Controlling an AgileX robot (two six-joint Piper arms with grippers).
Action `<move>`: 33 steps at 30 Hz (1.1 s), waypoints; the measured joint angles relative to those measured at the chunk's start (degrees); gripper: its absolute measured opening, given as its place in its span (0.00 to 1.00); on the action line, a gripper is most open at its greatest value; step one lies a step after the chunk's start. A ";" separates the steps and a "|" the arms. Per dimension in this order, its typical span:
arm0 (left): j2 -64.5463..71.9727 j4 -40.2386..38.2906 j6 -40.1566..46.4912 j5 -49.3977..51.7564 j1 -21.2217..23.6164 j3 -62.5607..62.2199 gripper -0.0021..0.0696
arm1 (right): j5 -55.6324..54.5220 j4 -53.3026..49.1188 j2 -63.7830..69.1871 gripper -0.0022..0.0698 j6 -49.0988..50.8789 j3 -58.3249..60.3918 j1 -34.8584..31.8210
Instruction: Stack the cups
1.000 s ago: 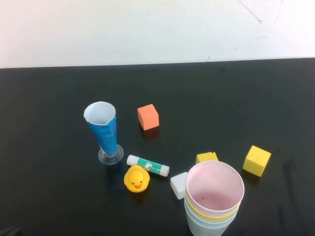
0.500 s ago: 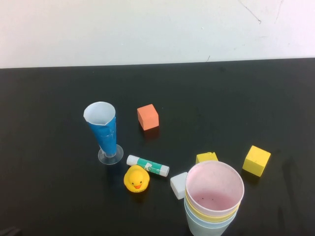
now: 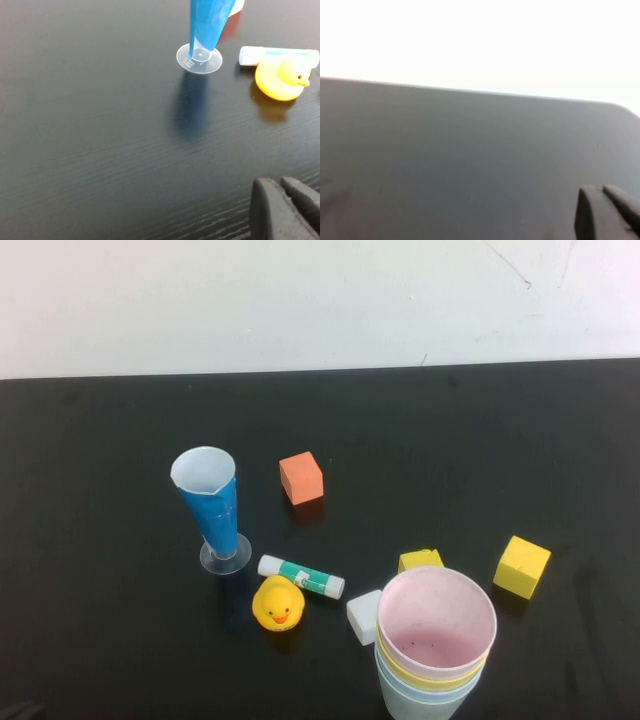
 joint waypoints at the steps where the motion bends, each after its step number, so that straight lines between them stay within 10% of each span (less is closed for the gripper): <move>1: 0.00 0.00 0.00 0.00 0.00 0.00 0.03 | 0.00 0.00 -0.04 0.03 1.17 1.27 -0.10; 33: 0.00 0.00 0.00 0.00 0.00 0.00 0.03 | 7.38 -6.19 -0.08 0.03 11.84 5.70 11.98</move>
